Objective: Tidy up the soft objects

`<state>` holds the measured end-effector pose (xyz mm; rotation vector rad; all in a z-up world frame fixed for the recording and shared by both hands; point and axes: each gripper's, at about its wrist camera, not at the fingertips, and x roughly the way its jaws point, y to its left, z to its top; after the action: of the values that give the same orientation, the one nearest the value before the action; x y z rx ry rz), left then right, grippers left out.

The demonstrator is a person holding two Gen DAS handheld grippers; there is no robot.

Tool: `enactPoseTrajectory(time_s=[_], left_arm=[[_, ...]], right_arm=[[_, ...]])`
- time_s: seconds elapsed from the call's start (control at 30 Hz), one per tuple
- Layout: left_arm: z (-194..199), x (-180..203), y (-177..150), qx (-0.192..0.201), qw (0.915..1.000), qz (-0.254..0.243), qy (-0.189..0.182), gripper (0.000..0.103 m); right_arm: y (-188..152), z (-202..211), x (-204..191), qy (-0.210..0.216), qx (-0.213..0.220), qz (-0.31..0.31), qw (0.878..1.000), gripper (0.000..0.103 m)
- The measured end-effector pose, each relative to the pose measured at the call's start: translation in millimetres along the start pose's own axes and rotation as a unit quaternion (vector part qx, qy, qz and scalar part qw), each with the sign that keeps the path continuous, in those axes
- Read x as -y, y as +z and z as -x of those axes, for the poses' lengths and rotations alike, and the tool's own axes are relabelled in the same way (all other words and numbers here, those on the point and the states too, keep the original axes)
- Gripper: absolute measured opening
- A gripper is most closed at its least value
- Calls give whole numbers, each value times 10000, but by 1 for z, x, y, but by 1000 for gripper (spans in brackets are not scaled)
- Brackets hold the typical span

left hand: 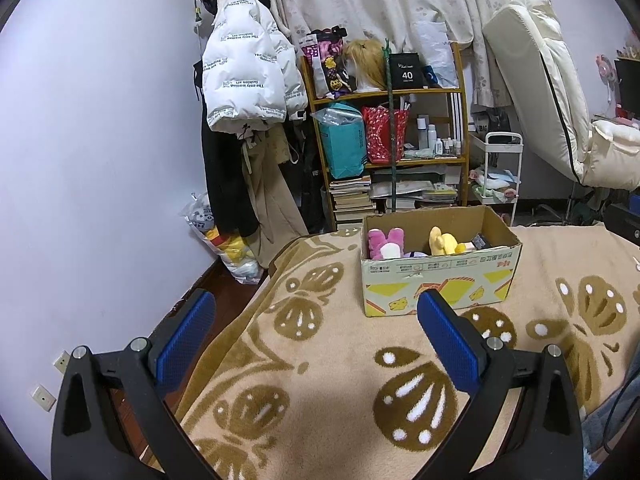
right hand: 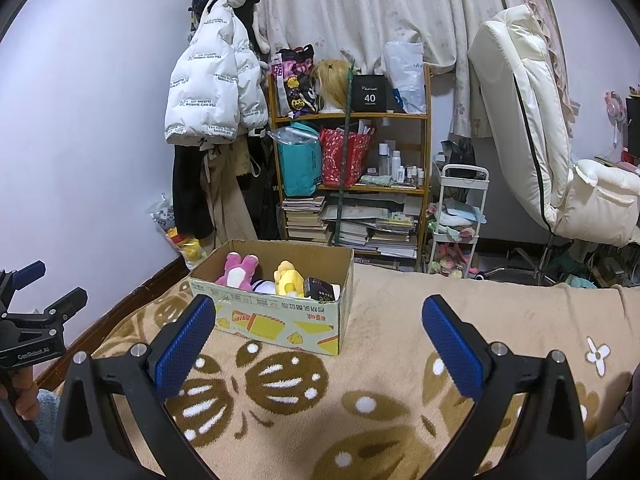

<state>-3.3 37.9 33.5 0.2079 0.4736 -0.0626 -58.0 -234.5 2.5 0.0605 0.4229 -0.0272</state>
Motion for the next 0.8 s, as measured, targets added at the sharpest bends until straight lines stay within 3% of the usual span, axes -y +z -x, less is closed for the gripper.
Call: enactPoseTrajectory(time_s=[0.8], left_arm=[[-3, -3, -3, -59, 9999, 40, 102, 100]], right_arm=[[3, 0, 0, 3, -6, -9, 10000, 103]])
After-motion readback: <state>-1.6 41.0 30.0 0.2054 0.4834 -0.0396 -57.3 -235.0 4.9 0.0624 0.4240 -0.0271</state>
